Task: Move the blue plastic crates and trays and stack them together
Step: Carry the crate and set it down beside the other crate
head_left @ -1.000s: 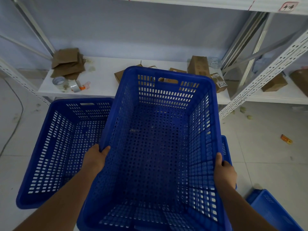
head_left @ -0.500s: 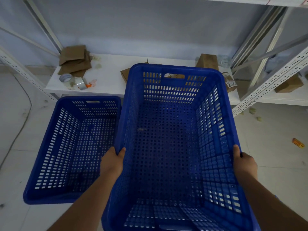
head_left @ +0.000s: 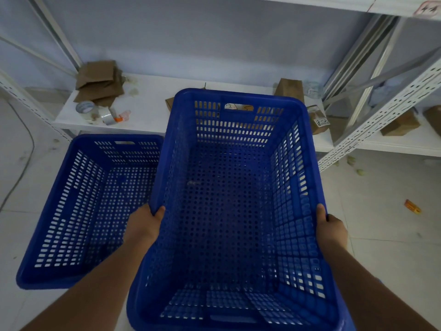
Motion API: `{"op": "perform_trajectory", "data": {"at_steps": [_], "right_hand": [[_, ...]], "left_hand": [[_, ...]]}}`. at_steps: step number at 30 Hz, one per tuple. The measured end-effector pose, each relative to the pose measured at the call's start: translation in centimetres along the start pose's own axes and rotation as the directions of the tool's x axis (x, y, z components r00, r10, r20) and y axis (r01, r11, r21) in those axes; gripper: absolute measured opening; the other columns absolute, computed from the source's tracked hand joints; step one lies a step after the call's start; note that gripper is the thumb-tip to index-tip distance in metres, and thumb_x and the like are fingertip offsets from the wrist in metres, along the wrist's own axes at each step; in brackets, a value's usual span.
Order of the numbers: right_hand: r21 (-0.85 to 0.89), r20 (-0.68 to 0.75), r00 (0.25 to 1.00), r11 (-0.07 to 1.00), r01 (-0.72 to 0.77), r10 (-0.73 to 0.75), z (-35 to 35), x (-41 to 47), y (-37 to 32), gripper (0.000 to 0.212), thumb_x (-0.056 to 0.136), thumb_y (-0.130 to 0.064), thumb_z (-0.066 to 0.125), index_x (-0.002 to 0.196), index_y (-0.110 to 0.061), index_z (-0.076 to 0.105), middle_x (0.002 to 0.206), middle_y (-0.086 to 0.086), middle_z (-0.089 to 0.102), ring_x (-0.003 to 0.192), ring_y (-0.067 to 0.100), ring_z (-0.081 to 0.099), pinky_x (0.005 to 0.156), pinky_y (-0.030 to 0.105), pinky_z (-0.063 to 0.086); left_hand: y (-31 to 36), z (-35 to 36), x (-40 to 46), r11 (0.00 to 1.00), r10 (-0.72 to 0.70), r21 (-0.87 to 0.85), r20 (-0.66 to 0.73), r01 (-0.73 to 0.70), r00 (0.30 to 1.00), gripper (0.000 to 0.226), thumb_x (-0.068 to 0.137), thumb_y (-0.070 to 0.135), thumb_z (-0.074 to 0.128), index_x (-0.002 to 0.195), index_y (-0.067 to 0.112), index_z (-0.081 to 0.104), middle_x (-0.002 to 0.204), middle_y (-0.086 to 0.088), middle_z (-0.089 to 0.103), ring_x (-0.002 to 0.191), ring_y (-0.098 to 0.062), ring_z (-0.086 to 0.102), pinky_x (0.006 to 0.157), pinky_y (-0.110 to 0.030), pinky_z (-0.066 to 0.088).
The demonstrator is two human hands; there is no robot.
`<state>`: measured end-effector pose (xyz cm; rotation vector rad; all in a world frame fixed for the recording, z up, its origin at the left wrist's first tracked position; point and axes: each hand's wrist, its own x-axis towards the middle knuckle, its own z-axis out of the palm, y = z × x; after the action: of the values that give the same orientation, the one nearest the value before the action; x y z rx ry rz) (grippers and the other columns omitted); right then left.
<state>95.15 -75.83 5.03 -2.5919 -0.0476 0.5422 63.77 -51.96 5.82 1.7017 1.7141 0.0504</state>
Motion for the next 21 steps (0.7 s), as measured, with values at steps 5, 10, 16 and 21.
{"op": "perform_trajectory", "data": {"at_steps": [5, 10, 16, 21], "right_hand": [[-0.04, 0.009, 0.999, 0.998, -0.039, 0.039, -0.1, -0.4, -0.3, 0.06, 0.092, -0.058, 0.026, 0.084, -0.006, 0.054, 0.077, 0.014, 0.054, 0.075, 0.033, 0.055, 0.066, 0.039, 0.045], [-0.183, -0.006, 0.999, 0.982, -0.034, 0.034, -1.1, -2.3, -1.8, 0.052, 0.096, -0.042, 0.032, 0.113, 0.002, 0.053, 0.108, 0.021, 0.055, 0.095, 0.038, 0.055, 0.075, 0.043, 0.048], [-0.488, -0.038, 0.941, 0.827, 0.277, -0.337, -2.7, -6.7, -5.7, 0.038, 0.091, -0.021, 0.043, 0.122, 0.0, 0.047, 0.126, 0.018, 0.043, 0.116, 0.035, 0.041, 0.093, 0.048, 0.042], [-0.512, 0.137, 0.843, 0.692, 0.51, -0.52, -2.9, -10.4, -11.4, 0.031, 0.093, -0.021, 0.041, 0.117, -0.004, 0.05, 0.124, 0.014, 0.048, 0.112, 0.032, 0.048, 0.086, 0.043, 0.044]], "left_hand": [[1.1, -0.7, 0.0, 0.983, -0.015, 0.182, 0.052, 0.005, 0.999, 0.043, 0.095, 0.039, 0.049, 0.101, -0.001, 0.061, 0.1, -0.018, 0.065, 0.083, -0.029, 0.06, 0.076, -0.033, 0.048], [3.0, -2.6, -1.4, 0.905, 0.012, 0.423, 0.103, -0.055, 0.995, 0.042, 0.097, 0.042, 0.043, 0.1, 0.002, 0.056, 0.093, -0.011, 0.063, 0.08, -0.023, 0.058, 0.075, -0.036, 0.051], [5.8, -6.2, -3.8, 0.709, 0.297, 0.643, 0.101, -0.29, 0.95, 0.027, 0.098, 0.026, 0.04, 0.107, 0.006, 0.056, 0.108, -0.01, 0.065, 0.088, -0.022, 0.062, 0.066, -0.03, 0.043], [8.6, -11.2, -4.0, 0.745, 0.314, 0.593, 0.094, -0.306, 0.945, 0.035, 0.099, 0.03, 0.037, 0.118, 0.005, 0.052, 0.118, -0.012, 0.061, 0.103, -0.025, 0.06, 0.068, -0.029, 0.039]]}}
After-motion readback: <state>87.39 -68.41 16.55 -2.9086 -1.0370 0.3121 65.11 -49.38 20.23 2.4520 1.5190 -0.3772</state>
